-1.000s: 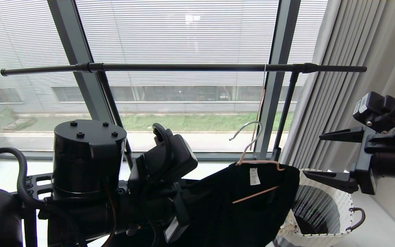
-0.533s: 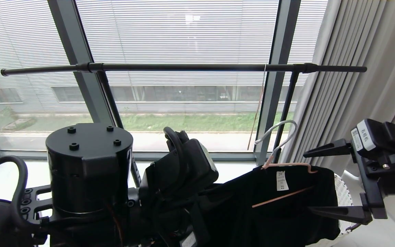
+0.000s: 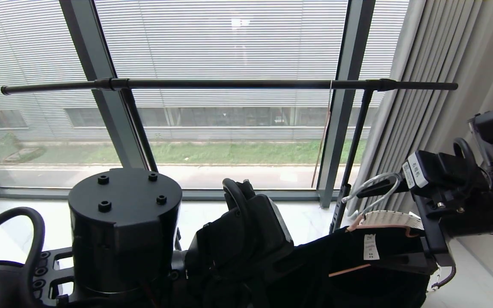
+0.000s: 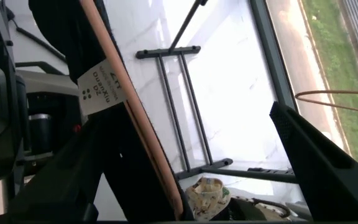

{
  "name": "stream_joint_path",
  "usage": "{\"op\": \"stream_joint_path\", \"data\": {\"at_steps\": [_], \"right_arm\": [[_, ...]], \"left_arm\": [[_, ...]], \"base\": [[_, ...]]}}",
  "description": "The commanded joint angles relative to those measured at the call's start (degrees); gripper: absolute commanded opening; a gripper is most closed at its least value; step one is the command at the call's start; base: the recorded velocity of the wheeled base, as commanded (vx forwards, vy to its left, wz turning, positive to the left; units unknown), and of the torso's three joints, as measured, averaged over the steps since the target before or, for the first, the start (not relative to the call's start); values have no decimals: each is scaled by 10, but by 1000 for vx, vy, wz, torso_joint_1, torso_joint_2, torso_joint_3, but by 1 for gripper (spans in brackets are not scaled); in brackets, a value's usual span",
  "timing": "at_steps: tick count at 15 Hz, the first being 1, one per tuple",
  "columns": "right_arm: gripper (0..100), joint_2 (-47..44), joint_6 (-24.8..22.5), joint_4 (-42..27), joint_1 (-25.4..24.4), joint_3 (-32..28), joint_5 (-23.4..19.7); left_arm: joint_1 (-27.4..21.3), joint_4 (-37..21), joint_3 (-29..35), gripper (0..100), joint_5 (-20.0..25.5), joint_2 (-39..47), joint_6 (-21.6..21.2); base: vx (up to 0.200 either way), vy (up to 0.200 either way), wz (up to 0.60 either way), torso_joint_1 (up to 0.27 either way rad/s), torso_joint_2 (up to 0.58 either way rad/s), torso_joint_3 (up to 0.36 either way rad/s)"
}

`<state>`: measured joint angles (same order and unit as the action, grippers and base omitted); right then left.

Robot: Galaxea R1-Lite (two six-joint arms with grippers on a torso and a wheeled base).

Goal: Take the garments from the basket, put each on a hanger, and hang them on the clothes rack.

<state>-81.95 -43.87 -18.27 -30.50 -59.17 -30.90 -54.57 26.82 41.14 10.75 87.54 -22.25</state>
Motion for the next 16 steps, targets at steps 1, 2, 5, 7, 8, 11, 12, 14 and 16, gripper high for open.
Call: {"op": "stream_joint_path", "data": {"at_steps": [1, 2, 5, 7, 8, 11, 12, 14, 16], "right_arm": [[100, -3, -12, -12, -1, 3, 0], [100, -1, -24, -26, -2, 3, 0], [100, 2, -34, -42, -3, 3, 0], [100, -4, -35, -42, -3, 0, 1], [100, -4, -35, -42, -3, 1, 1], [100, -4, -35, -41, -4, 1, 3], [100, -2, -35, -41, -4, -1, 4], [100, -2, -35, -41, -15, 1, 5], [100, -14, -35, -41, -21, 1, 6]], "left_arm": [[-1, 0, -1, 0, 1, 3, 0], [-1, 1, -1, 0, 1, 3, 0], [-1, 1, -1, 0, 1, 3, 0], [-1, 0, -1, 0, 1, 3, 1], [-1, 1, -2, 0, 1, 3, 0], [-1, 1, -2, 0, 1, 4, 0], [-2, 0, -3, 0, 1, 7, 0], [-4, 1, -2, 0, 1, 12, 0], [-10, 1, -1, 0, 1, 12, 0]], "base": [[0, 0, 0, 0, 0, 0], [0, 0, 0, 0, 0, 0], [0, 0, 0, 0, 0, 0], [0, 0, 0, 0, 0, 0], [0, 0, 0, 0, 0, 0], [0, 0, 0, 0, 0, 0], [0, 0, 0, 0, 0, 0], [0, 0, 0, 0, 0, 0], [0, 0, 0, 0, 0, 0]]}}
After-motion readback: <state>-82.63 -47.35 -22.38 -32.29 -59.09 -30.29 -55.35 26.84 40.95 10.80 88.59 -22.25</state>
